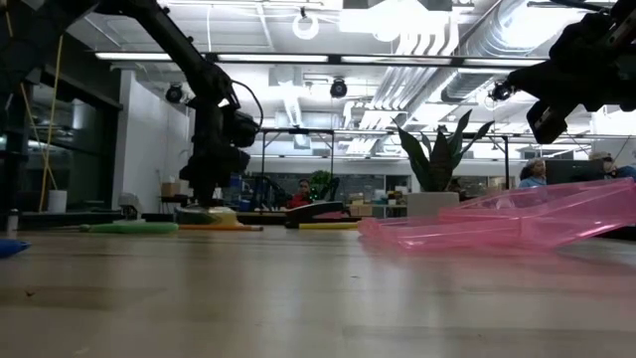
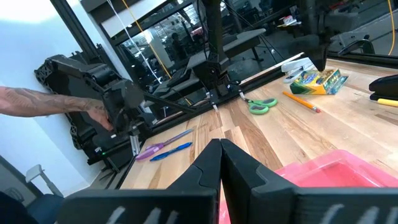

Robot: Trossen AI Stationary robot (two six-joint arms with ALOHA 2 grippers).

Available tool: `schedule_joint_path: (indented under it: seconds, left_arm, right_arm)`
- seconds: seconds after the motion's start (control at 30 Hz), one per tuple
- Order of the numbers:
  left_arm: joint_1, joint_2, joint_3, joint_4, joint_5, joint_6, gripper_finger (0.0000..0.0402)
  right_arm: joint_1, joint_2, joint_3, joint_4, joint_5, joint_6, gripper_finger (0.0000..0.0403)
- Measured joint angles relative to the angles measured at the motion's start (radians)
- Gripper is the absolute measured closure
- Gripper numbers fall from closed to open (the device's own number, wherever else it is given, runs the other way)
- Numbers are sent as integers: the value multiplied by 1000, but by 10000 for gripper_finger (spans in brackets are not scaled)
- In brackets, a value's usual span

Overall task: Pack school essentials
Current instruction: Put the orange crayon box into the pink supply box

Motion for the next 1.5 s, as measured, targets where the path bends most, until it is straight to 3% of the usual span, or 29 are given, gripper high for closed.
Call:
schedule_joint_path:
  seconds: [0.43,0.7,0.9,1.03,1.13,1.27,1.5]
  left_arm:
    - [-13,-136,0,8,35,13,401]
    - [-139,-115,1,22,83,-7,401]
    - [-239,-109,1,74,45,-2,401]
    - [-227,-148,2,120,-83,-44,401]
    - [-191,-156,2,114,-91,-130,395]
    - [-184,-156,2,105,-152,-202,367]
    - [-269,-155,1,123,-273,-240,271]
  right_arm:
    - [0,0,0,0,0,0,402]
    - [0,0,0,0,0,0,402]
    - [0,0,0,0,0,0,402]
    - [0,0,0,0,0,0,402]
    - [0,0,0,0,0,0,402]
    - [0,0,0,0,0,0,402]
    - [0,0,0,0,0,0,402]
